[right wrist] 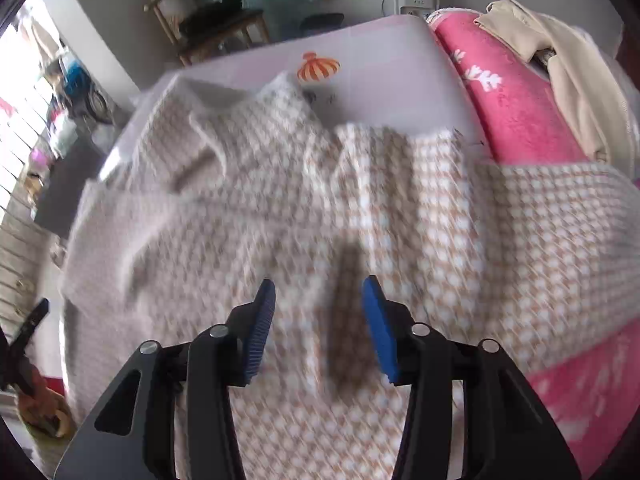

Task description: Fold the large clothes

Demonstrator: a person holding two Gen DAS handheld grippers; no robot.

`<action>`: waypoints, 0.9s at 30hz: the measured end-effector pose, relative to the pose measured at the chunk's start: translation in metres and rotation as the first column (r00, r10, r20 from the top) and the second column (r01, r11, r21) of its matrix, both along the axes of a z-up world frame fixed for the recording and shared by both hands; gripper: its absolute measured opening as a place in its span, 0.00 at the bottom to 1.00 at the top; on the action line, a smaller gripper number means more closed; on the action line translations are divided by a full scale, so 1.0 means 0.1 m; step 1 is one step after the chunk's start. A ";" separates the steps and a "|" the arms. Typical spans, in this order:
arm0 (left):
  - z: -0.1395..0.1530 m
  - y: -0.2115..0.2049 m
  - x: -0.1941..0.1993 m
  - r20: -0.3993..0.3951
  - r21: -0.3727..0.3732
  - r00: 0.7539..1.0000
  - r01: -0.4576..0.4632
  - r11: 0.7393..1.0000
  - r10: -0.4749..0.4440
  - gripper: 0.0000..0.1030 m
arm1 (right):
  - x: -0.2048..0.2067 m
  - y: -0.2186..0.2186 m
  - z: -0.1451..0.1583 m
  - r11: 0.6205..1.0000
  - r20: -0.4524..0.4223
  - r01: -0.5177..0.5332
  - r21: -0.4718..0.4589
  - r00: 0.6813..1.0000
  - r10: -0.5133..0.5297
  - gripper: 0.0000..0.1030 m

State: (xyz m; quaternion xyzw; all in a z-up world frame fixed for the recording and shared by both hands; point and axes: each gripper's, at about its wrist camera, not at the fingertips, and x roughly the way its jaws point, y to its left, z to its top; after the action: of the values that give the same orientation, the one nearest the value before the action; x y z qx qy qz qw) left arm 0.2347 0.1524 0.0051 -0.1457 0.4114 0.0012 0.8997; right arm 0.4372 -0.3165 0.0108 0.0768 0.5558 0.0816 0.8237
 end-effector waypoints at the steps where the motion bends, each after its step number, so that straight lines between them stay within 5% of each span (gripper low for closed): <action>1: 0.01 -0.03 0.07 0.001 0.020 1.000 -0.005 1.000 0.005 0.62 | 0.07 -0.01 -0.06 1.000 -0.015 0.009 0.020 1.000 -0.008 0.44; 6: -0.16 -0.13 0.50 -0.060 0.106 0.998 -0.017 0.994 0.023 0.39 | 0.29 0.10 -0.32 1.000 -0.063 -0.006 -0.012 0.998 0.005 0.43; 10: -0.31 -0.12 0.56 -0.103 0.113 0.994 -0.011 0.994 0.022 0.34 | 0.27 0.27 -0.29 0.991 -0.006 -0.057 -0.119 0.998 0.056 0.09; 15: -0.31 -0.11 0.52 -0.090 0.097 0.996 -0.019 0.995 0.028 0.34 | 0.19 0.38 0.06 0.980 0.167 -0.056 -0.193 0.982 0.089 0.07; 22: -0.30 -0.13 0.51 -0.093 0.097 0.995 -0.020 0.995 0.029 0.36 | 0.35 0.36 -0.32 0.956 0.105 -0.053 -0.289 0.991 0.087 0.07; 27: 0.00 -0.08 0.40 -0.013 0.109 1.000 -0.004 0.994 0.005 0.35 | 0.27 0.39 -0.21 0.938 0.190 -0.044 -0.343 0.975 0.115 0.08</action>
State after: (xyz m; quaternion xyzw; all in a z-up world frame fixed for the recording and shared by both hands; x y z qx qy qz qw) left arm 0.2752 0.1444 0.0056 -0.0972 0.4163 0.0266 0.9036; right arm 0.4644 -0.2772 -0.0099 -0.0967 0.4756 0.0265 0.8739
